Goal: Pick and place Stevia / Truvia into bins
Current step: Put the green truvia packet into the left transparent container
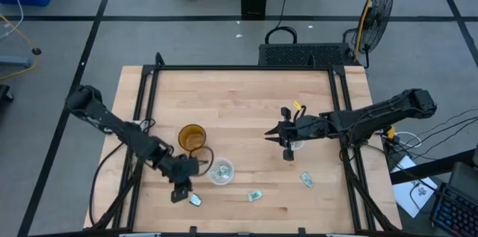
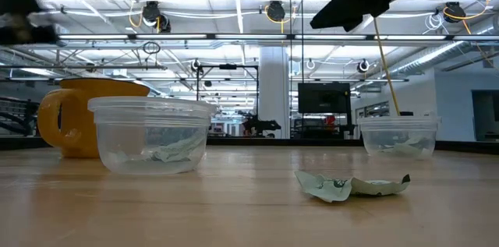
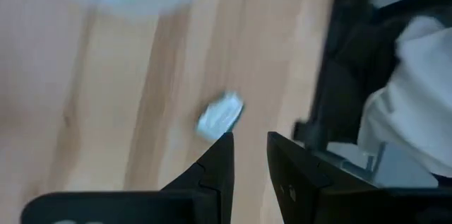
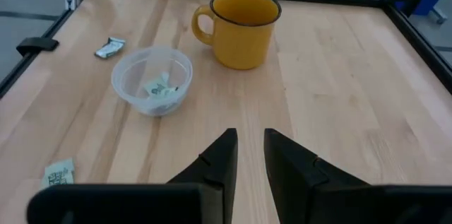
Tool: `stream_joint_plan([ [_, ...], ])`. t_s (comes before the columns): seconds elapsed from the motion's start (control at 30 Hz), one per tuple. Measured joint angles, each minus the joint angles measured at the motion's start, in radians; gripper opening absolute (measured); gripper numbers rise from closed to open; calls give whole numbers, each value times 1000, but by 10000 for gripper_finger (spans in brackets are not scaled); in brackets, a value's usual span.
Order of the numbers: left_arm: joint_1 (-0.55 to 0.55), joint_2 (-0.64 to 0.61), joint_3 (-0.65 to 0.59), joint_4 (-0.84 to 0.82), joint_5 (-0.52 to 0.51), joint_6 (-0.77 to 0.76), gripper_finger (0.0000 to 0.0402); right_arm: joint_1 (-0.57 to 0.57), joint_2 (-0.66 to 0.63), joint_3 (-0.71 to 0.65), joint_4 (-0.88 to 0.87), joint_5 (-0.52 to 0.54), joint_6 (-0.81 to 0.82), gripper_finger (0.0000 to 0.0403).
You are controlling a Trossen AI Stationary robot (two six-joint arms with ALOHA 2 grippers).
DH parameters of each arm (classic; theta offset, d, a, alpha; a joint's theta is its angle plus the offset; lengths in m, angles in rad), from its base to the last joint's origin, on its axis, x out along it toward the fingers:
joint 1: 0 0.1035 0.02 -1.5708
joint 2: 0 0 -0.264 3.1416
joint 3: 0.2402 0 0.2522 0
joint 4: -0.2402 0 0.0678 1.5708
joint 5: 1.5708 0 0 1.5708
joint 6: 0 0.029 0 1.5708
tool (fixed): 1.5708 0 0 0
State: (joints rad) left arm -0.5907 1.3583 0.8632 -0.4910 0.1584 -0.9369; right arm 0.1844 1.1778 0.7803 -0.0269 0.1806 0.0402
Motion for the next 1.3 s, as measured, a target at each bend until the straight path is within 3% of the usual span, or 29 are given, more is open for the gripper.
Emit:
stream_joint_plan([
  [0.13,-36,48,-43,20,-1,-144,90,0,0,-1,1,0,3,63],
  [0.4,-59,124,-71,186,-50,-140,96,-2,-1,-1,22,0,-107,63],
  [0.57,-69,199,-73,199,-31,-202,128,-2,-1,-2,100,1,-215,63],
  [0.83,-68,280,-72,211,-32,-259,174,-2,-1,-2,155,1,-236,64],
  [1.1,-67,288,-70,211,-29,-293,157,-2,-1,-2,122,0,-207,64],
  [1.3,-69,289,-71,203,-64,-221,115,-2,-1,-2,128,0,-275,64],
])
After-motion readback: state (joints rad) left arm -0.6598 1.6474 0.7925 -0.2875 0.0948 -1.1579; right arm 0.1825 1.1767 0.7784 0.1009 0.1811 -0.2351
